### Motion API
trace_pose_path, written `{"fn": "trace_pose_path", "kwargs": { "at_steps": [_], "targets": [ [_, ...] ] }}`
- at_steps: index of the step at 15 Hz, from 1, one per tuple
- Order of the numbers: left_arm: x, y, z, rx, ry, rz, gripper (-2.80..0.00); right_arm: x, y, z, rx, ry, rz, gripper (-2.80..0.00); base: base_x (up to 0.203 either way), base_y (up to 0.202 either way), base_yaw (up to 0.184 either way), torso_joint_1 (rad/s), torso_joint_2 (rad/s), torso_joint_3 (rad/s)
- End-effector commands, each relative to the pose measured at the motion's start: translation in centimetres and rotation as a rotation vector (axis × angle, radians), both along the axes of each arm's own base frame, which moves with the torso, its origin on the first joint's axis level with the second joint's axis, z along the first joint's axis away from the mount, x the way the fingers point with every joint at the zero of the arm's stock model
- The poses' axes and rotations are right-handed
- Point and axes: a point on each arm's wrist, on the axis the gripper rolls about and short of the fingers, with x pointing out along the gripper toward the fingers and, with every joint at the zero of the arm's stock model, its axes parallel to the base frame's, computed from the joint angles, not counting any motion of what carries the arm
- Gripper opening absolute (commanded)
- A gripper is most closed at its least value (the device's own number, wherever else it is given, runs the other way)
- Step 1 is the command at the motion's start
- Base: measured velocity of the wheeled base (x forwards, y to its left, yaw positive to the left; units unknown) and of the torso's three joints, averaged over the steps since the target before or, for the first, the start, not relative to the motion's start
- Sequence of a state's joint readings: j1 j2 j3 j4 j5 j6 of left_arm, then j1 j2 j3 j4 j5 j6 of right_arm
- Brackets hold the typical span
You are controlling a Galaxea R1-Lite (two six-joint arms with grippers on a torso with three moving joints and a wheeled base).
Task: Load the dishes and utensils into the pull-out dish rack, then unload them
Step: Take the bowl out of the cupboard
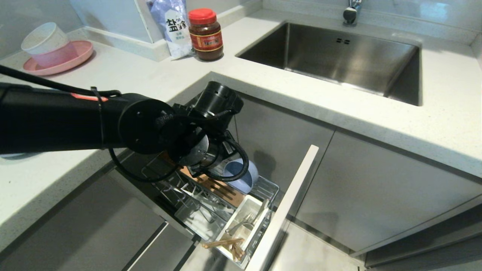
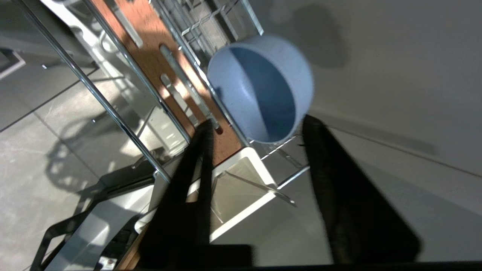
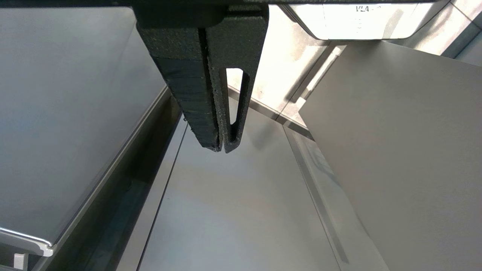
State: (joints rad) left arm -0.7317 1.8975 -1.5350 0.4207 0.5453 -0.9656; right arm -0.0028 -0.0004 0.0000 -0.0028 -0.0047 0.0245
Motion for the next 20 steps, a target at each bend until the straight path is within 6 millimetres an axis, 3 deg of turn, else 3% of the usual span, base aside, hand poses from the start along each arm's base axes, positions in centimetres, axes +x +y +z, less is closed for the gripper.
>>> {"fn": "trace_pose_path", "kwargs": {
  "at_steps": [1, 7, 10, 15, 20],
  "targets": [
    [1.0, -1.0, -2.5, 0.035, 0.052, 0.002, 0.00, 0.0, 0.0, 0.0, 0.000, -0.003, 0.000, -2.80, 0.000, 0.000, 0.000, 0.000, 0.00, 0.000],
    [3.5, -2.4, -5.8, -0.028, 0.057, -0.034, 0.00, 0.0, 0.0, 0.0, 0.000, -0.003, 0.000, -2.80, 0.000, 0.000, 0.000, 0.000, 0.00, 0.000],
    [5.4, -2.1, -7.1, -0.076, 0.062, -0.067, 0.00, 0.0, 0.0, 0.0, 0.000, -0.003, 0.000, -2.80, 0.000, 0.000, 0.000, 0.000, 0.00, 0.000],
    [7.9, -3.0, -7.7, -0.101, 0.004, -0.136, 0.00, 0.0, 0.0, 0.0, 0.000, -0.003, 0.001, -2.80, 0.000, 0.000, 0.000, 0.000, 0.00, 0.000],
    [9.0, -3.0, -8.8, -0.094, 0.013, -0.126, 0.00, 0.0, 0.0, 0.0, 0.000, -0.003, 0.000, -2.80, 0.000, 0.000, 0.000, 0.000, 0.00, 0.000]
  ]
}}
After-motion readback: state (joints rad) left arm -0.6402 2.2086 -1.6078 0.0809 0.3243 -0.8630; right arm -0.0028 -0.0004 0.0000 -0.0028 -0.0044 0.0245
